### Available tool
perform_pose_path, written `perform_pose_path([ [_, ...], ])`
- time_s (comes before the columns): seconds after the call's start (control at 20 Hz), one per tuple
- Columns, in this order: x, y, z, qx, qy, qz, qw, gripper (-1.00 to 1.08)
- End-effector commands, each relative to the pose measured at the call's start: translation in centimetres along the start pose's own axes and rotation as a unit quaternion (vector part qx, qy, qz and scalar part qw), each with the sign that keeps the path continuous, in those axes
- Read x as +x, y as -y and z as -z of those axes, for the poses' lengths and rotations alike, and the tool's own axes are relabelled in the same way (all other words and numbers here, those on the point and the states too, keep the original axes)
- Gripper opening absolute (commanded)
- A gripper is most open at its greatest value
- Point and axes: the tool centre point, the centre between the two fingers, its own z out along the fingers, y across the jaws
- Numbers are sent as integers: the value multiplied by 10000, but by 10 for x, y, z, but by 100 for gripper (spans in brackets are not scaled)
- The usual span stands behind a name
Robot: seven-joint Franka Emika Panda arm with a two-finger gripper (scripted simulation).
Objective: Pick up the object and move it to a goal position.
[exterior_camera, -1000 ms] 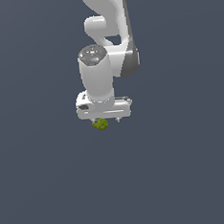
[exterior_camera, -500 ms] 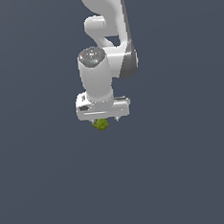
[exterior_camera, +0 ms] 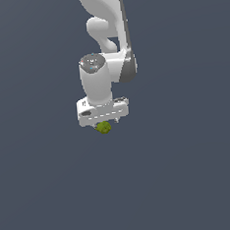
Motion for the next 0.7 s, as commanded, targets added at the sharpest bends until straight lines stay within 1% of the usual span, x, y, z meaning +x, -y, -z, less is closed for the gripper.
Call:
perform_pose_path([
  [0.0,-7,-3,-6,-12,5,311,9995,100],
  [0.3,-23,-8,-21,-34,18,1066,9943,100],
  [0.45,-31,-10,-29,-42,25,1443,9895,100],
  [0.65,-42,-12,-38,-49,32,1937,9810,100],
])
